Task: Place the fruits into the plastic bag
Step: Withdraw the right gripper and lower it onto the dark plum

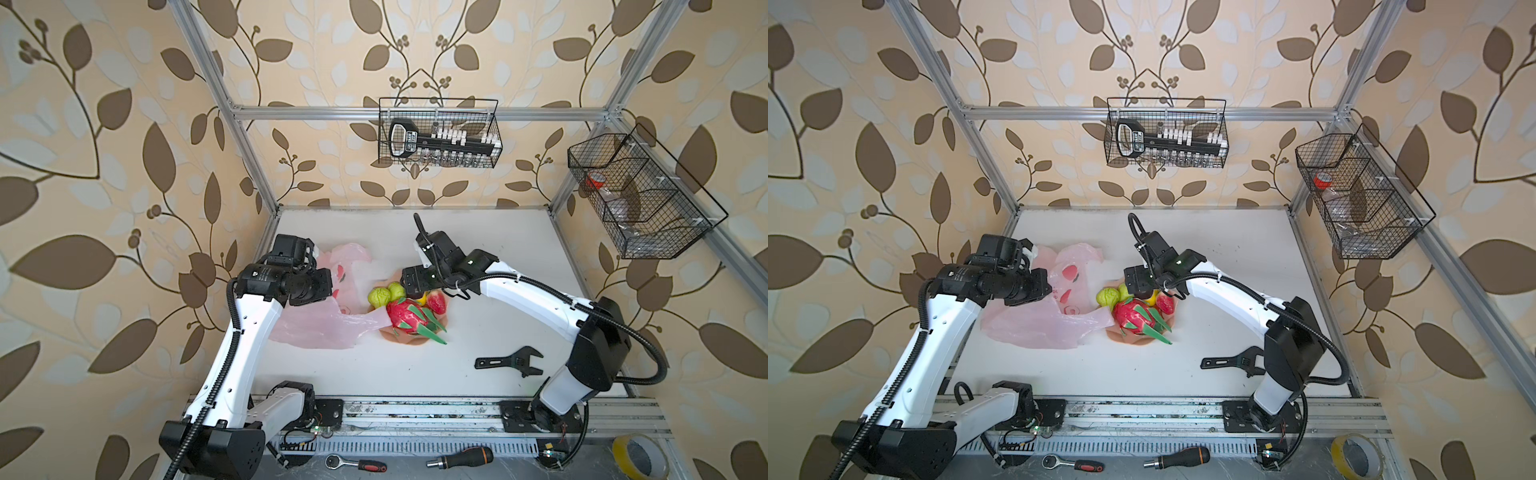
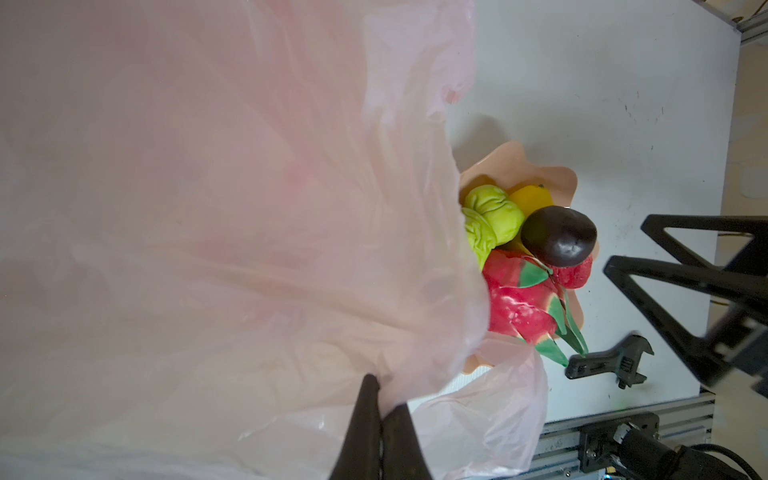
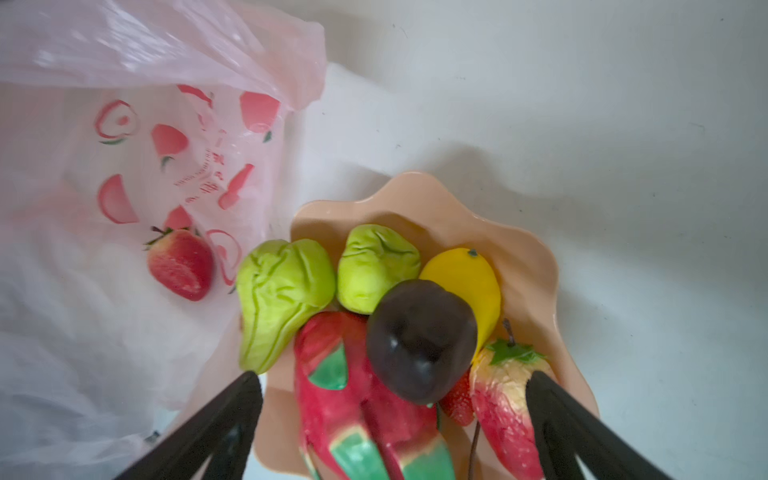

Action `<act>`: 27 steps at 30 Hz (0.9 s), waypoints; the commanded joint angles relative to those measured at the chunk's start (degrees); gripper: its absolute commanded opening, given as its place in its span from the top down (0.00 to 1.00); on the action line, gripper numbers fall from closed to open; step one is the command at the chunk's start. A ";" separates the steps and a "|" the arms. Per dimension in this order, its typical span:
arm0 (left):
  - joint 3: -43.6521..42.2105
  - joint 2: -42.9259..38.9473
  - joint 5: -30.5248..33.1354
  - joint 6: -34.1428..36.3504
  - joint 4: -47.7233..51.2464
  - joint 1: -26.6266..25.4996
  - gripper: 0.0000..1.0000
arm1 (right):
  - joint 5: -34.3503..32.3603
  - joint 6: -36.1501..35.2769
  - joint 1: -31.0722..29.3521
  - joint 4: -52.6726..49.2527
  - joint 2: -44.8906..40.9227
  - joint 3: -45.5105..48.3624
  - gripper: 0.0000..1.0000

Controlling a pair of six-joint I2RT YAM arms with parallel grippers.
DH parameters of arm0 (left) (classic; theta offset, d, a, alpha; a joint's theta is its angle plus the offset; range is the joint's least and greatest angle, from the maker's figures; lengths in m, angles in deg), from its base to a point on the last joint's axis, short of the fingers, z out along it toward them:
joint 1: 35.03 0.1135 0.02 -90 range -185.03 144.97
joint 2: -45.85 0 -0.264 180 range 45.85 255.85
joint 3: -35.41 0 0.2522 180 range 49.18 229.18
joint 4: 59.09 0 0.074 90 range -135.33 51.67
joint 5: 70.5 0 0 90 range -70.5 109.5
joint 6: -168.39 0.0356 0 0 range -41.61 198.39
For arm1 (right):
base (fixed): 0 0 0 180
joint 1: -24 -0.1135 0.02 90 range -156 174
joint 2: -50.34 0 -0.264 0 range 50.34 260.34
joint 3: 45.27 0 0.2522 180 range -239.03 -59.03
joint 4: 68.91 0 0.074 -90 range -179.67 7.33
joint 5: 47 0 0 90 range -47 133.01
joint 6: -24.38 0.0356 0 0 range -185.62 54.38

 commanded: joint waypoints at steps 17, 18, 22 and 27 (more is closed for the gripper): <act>0.86 -1.75 -0.59 1.50 1.93 0.28 1.00 | -3.92 -2.29 0.28 -4.06 10.73 -5.84 0.18; 0.87 -1.79 -0.50 1.57 2.01 0.27 1.00 | -3.78 -2.20 0.29 -4.05 10.91 -5.85 0.20; 0.98 -1.45 -0.33 1.99 2.17 0.30 1.00 | -3.36 -1.68 0.20 -3.74 11.04 -6.26 0.32; 1.28 -1.16 -0.55 1.84 2.01 0.31 1.00 | -2.25 -0.97 0.25 -3.98 10.81 -6.72 0.48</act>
